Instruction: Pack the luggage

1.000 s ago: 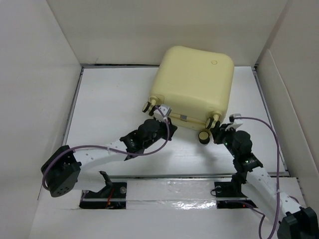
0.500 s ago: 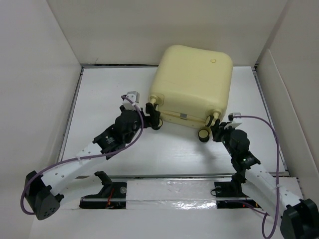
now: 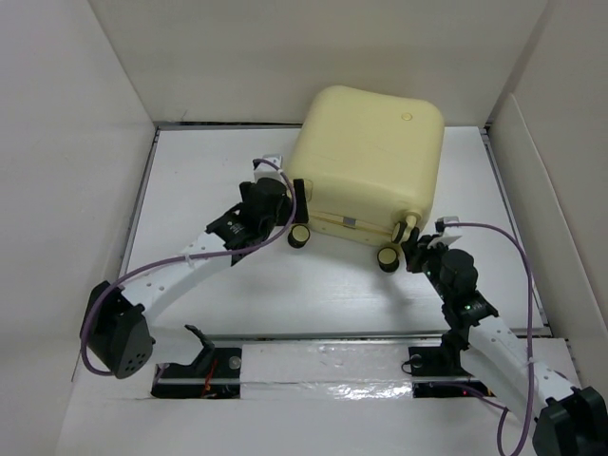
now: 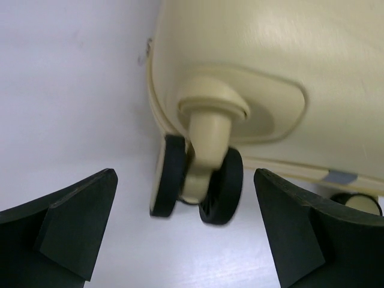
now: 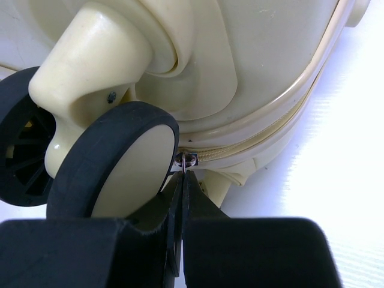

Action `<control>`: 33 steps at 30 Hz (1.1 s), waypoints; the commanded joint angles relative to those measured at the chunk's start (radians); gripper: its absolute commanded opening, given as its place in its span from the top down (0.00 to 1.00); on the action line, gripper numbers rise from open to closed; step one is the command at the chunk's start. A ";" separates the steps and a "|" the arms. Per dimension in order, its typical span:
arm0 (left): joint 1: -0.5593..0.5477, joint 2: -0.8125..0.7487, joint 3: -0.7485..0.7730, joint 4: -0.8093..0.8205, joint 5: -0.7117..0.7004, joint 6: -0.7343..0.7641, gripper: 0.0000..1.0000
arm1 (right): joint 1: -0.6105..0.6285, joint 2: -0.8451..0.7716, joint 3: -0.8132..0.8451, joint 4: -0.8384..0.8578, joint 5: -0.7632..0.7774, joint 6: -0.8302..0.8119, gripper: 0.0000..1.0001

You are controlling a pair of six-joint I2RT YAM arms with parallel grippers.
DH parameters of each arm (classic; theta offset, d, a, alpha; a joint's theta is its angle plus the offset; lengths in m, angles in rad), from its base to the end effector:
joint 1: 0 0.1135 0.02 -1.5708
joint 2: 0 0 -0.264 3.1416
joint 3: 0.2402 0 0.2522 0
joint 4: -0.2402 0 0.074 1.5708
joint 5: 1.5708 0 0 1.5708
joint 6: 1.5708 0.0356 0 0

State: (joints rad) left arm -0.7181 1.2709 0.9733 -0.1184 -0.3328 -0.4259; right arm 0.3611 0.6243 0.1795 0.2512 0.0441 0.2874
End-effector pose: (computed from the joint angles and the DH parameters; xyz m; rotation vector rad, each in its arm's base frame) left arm 0.2277 -0.1835 0.3077 0.0737 1.9849 -0.4175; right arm 0.1505 0.0551 0.1955 -0.0334 1.7840 0.4305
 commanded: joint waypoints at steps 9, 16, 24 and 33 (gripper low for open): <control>0.101 0.166 0.107 0.111 0.224 0.075 0.48 | -0.004 -0.066 0.009 0.224 -0.085 -0.001 1.00; 0.101 0.154 0.051 0.221 0.311 0.040 1.00 | 0.016 -0.069 -0.038 0.244 -0.089 0.022 1.00; 0.101 0.073 -0.056 0.399 0.440 -0.047 1.00 | 0.399 0.126 0.050 0.319 0.359 -0.155 1.00; 0.091 -0.038 -0.370 0.585 0.411 -0.123 1.00 | -0.006 0.226 0.242 0.252 -0.085 -0.160 1.00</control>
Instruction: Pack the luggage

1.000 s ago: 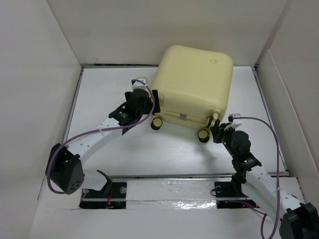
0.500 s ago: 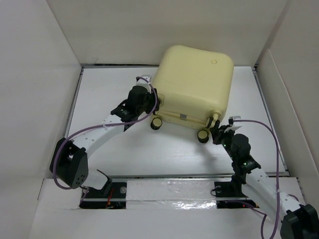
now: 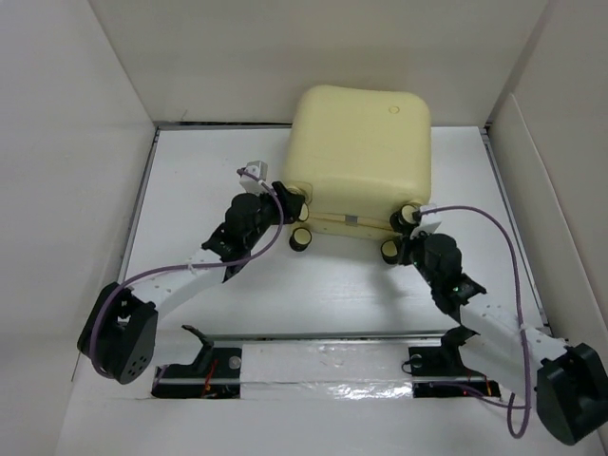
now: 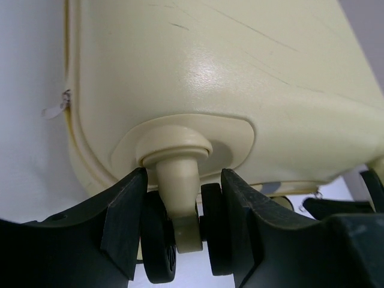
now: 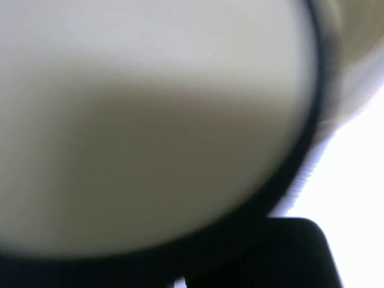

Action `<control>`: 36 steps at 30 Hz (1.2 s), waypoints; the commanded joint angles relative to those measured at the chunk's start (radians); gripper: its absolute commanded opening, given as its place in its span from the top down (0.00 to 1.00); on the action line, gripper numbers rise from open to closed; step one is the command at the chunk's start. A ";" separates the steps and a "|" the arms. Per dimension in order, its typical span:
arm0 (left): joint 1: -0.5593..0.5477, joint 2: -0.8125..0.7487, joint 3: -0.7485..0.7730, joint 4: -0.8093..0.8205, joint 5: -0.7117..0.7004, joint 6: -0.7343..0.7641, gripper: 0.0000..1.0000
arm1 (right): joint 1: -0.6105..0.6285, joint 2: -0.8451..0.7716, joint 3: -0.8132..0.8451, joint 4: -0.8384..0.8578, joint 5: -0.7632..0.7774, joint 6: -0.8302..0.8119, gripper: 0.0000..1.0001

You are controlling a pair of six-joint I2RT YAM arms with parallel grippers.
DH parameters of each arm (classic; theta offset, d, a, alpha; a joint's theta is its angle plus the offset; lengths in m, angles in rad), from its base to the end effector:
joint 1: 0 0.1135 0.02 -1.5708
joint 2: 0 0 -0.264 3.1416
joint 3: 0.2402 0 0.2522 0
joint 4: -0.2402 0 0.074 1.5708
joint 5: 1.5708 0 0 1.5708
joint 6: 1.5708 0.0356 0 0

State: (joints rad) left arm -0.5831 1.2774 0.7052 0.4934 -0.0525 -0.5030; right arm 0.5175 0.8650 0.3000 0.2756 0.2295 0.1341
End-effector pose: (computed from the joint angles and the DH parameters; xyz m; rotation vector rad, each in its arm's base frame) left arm 0.2442 -0.1588 0.2754 0.0270 1.7087 -0.7775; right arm 0.1708 0.0879 0.2029 -0.1966 1.8488 0.2398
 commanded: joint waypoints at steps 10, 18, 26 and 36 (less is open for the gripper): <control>-0.187 -0.026 -0.233 0.201 0.190 -0.144 1.00 | -0.479 0.101 0.260 0.131 -0.697 0.019 1.00; -0.187 0.023 -0.110 0.243 0.278 -0.143 1.00 | 0.115 0.166 0.024 0.427 0.118 0.101 1.00; -0.187 0.037 -0.066 0.304 0.338 -0.193 1.00 | 0.274 0.359 0.181 0.497 0.026 0.002 1.00; -0.132 -0.044 -0.067 0.321 0.423 -0.274 1.00 | 0.423 0.474 0.315 0.543 -0.413 0.105 1.00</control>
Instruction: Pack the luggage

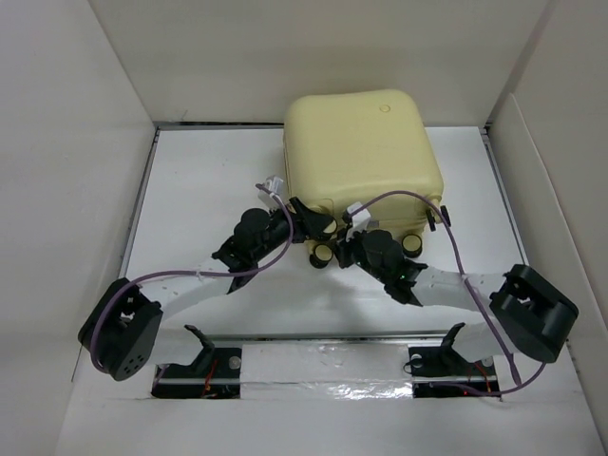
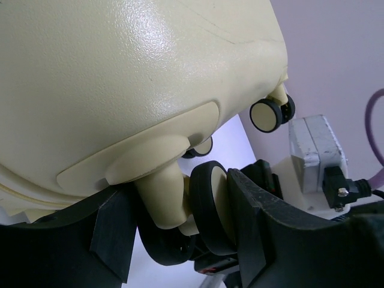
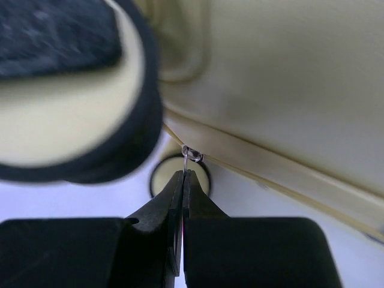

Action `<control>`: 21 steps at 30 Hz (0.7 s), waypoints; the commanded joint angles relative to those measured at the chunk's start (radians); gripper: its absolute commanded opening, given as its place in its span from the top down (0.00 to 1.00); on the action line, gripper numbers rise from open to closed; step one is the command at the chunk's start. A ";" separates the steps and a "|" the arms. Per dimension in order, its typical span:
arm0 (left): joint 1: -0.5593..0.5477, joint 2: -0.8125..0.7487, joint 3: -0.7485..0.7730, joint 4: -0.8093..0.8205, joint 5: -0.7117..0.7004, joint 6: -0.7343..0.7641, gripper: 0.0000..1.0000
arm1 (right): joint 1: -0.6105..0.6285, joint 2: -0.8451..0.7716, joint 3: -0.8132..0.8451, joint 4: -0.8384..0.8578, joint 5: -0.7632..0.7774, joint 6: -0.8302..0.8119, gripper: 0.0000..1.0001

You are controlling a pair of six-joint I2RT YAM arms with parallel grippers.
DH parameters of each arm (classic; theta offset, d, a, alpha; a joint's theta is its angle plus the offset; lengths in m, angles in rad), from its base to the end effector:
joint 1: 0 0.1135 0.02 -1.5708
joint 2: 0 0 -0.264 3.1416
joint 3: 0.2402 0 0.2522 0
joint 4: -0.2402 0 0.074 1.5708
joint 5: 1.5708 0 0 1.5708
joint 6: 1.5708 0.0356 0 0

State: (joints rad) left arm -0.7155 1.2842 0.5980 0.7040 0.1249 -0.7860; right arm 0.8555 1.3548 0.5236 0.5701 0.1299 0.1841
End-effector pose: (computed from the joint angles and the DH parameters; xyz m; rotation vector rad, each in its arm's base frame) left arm 0.2101 -0.1885 0.2599 0.0482 1.7011 -1.2570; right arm 0.1861 0.2072 0.2026 -0.5281 1.7974 0.6080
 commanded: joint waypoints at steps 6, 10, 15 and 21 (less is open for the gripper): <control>0.050 -0.137 0.042 0.069 0.357 -0.056 1.00 | 0.085 0.082 0.145 0.361 -0.450 0.031 1.00; 0.073 -0.172 0.023 0.095 0.430 -0.127 1.00 | 0.073 0.213 0.180 0.584 -0.519 0.133 1.00; 0.094 -0.224 0.017 0.112 0.476 -0.202 1.00 | 0.060 0.365 0.252 0.777 -0.547 0.230 1.00; 0.085 -0.270 -0.029 0.109 0.438 -0.214 1.00 | 0.123 0.498 0.407 0.749 -0.371 0.279 1.00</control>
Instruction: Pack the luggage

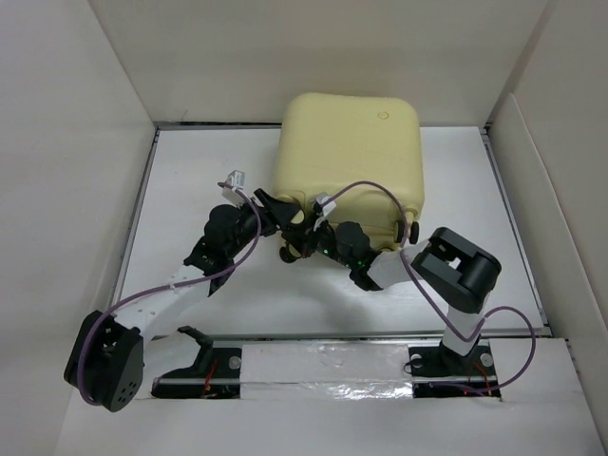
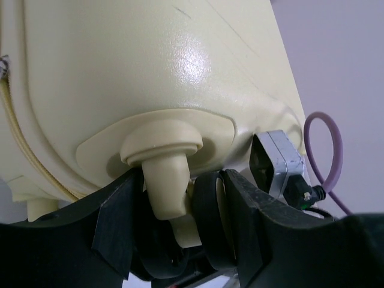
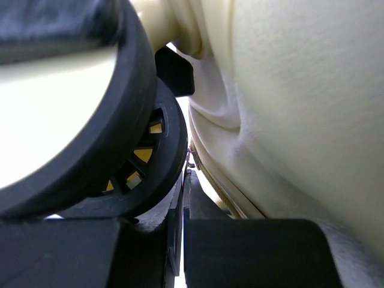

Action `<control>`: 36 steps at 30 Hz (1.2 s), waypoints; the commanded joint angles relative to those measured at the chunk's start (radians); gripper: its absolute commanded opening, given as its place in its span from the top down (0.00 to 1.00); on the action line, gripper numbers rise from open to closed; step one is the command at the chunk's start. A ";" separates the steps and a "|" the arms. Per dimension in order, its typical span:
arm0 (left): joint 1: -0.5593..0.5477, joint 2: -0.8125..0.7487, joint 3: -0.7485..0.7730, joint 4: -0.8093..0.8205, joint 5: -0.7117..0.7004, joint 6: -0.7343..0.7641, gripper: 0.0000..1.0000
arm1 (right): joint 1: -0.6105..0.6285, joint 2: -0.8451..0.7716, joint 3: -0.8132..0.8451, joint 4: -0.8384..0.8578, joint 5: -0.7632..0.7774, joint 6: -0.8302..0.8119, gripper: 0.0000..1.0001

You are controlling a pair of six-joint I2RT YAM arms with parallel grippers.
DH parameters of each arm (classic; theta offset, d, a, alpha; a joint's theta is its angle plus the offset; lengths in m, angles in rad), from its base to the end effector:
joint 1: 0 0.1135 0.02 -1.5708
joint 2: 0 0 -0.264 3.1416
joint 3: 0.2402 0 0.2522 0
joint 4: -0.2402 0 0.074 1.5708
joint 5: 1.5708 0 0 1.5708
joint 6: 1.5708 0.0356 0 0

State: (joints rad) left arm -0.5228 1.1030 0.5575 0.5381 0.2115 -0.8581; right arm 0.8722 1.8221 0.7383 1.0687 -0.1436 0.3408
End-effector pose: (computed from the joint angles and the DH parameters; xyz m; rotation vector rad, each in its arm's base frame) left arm 0.2131 -0.1315 0.2725 -0.1078 1.7186 -1.2228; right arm 0.2293 0.2809 0.1792 -0.5576 1.5944 1.0455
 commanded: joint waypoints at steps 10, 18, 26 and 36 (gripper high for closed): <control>-0.098 -0.192 0.013 0.156 0.240 -0.052 1.00 | 0.169 -0.043 -0.008 0.280 0.139 0.122 0.32; -0.043 -0.221 -0.039 0.102 0.215 -0.005 1.00 | 0.203 -0.320 -0.267 0.042 0.275 0.026 0.12; -0.032 -0.210 -0.087 0.123 0.207 -0.005 1.00 | 0.229 -0.601 -0.165 -0.495 0.446 -0.072 0.07; -0.032 -0.180 -0.126 0.163 0.244 -0.021 0.96 | 0.220 -0.434 0.065 -0.490 0.455 -0.131 0.00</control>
State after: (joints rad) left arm -0.5388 0.9382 0.4438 0.5201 0.3099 -0.9073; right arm 1.0950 1.3437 0.7479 0.5529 0.2749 0.2325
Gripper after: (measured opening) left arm 0.489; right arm 0.998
